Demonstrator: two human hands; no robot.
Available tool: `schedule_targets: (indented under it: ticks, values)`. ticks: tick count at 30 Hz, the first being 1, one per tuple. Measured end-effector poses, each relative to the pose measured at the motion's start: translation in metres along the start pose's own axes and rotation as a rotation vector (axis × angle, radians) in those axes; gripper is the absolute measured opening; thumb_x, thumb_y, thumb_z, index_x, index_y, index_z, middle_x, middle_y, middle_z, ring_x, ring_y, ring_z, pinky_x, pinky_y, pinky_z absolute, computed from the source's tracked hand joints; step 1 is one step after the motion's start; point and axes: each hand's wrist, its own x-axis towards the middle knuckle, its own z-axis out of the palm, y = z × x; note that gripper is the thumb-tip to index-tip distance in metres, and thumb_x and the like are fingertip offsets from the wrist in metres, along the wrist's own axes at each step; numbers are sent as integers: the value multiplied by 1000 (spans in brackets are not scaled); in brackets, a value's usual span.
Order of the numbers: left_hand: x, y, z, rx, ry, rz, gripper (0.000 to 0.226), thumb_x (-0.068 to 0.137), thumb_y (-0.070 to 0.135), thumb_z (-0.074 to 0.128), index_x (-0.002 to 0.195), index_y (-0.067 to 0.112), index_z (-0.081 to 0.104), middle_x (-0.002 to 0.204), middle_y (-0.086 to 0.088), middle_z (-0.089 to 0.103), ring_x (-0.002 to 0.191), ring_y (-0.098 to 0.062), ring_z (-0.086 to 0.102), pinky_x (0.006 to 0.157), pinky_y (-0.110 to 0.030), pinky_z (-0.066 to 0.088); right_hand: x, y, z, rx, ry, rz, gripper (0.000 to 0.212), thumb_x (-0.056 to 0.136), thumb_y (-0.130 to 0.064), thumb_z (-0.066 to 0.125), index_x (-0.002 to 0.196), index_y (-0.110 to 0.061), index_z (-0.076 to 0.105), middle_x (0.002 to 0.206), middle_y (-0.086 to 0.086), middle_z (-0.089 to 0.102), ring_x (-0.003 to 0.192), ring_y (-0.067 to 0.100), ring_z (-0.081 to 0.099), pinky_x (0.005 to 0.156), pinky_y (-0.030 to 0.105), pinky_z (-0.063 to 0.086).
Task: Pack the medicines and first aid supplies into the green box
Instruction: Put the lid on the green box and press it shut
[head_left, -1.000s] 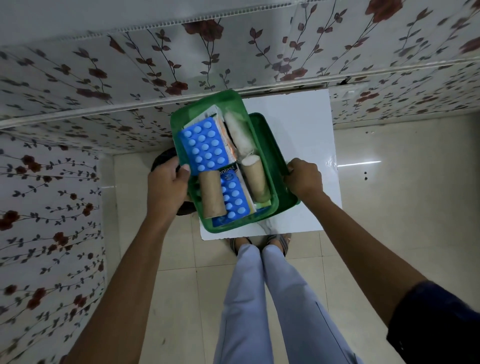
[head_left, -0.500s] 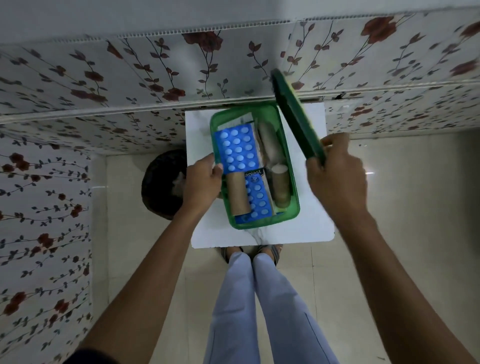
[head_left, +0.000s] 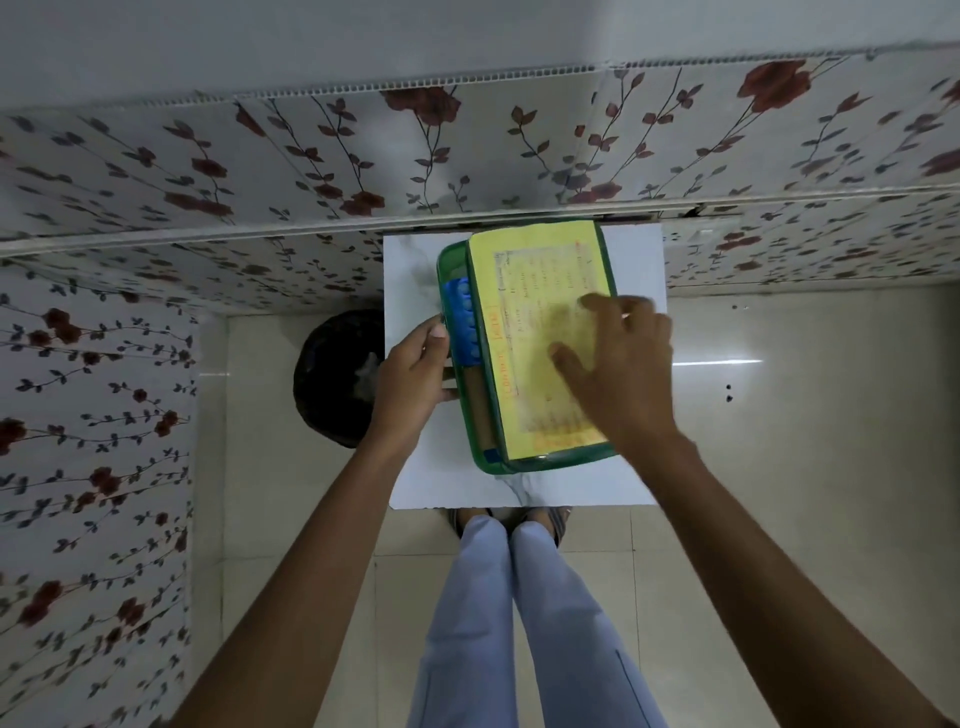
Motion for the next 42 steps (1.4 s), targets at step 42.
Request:
schedule_targets:
  ticks: [42]
  values:
    - [17,16,2,433,4,122,24,90,28,54,105,9,60,98,-13,69,88,-30,67,73,-51,58,22,-19,16,33,-212,203,88,83,-40,61,145,-9,6,137,13,45,113,35,54,85,45,50]
